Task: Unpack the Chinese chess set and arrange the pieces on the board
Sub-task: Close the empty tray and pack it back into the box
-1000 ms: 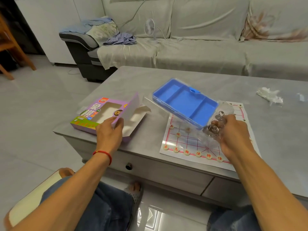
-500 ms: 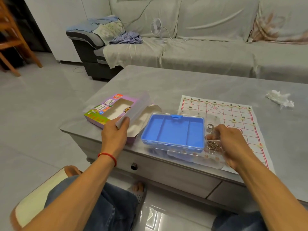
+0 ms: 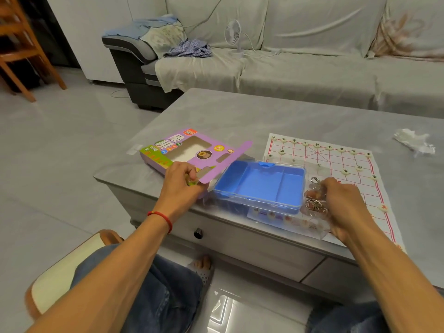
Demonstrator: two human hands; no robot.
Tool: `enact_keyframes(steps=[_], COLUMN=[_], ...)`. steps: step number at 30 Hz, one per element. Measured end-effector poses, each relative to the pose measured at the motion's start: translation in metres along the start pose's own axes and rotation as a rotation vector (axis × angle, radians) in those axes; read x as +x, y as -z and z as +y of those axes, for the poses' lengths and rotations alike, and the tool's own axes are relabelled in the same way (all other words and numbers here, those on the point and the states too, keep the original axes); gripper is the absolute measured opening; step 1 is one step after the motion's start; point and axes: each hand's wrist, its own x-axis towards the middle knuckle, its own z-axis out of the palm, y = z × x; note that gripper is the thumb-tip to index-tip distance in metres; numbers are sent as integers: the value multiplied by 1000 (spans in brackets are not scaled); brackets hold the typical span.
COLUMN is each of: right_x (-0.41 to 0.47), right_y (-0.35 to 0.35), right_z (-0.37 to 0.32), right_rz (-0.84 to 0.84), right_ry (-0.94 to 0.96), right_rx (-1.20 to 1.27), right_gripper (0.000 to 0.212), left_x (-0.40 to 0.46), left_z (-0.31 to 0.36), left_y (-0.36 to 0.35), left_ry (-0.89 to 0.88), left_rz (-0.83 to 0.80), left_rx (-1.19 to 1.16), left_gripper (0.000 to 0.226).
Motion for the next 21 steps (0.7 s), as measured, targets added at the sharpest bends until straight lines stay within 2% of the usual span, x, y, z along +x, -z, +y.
enact_keyframes(steps=[5, 10, 18, 21], right_x=[-2, -3, -3, -5], right_y=[1, 3, 7, 4], right_z=[-3, -6, -7, -4], right_rz=[-2, 9, 40, 28], right_ry=[6, -1, -3, -3], right_rx=[-3, 14, -3, 55], right_gripper=[25, 19, 20, 20], left_x=[6, 7, -2, -6], left_z=[-1, 2, 19, 24], left_y=[3, 6, 28, 28], left_ry=[107, 159, 78, 20], left_rz=[12, -44, -249, -267], left_rx=[-104, -206, -225, -206], left_gripper=[29, 39, 51, 49])
